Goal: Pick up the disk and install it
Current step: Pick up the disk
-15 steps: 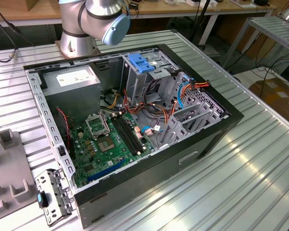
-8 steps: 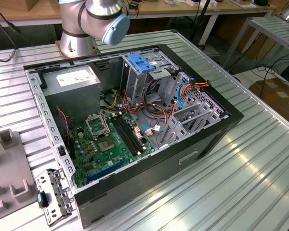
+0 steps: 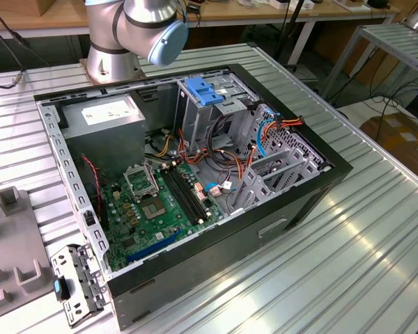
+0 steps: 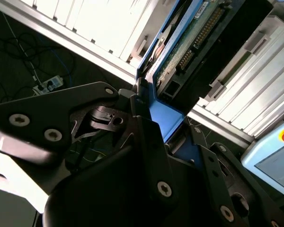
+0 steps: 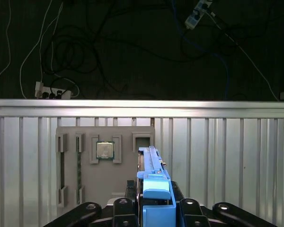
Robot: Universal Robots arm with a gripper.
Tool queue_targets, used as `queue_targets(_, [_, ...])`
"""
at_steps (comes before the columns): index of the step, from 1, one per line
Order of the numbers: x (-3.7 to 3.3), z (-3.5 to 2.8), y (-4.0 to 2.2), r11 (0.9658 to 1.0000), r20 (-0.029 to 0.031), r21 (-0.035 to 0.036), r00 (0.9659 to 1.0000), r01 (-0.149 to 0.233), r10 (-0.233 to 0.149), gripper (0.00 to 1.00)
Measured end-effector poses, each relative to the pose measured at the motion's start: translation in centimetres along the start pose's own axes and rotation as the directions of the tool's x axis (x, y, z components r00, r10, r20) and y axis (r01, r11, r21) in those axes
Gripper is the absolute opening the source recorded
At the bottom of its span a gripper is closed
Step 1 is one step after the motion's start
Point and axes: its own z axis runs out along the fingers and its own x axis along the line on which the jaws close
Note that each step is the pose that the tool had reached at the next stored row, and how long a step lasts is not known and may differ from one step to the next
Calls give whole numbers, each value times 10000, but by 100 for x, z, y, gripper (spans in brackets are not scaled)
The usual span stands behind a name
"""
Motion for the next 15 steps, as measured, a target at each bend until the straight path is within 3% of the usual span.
queue_targets(15, [-2,-84,0,10000,0,-14,10000,0,0,37])
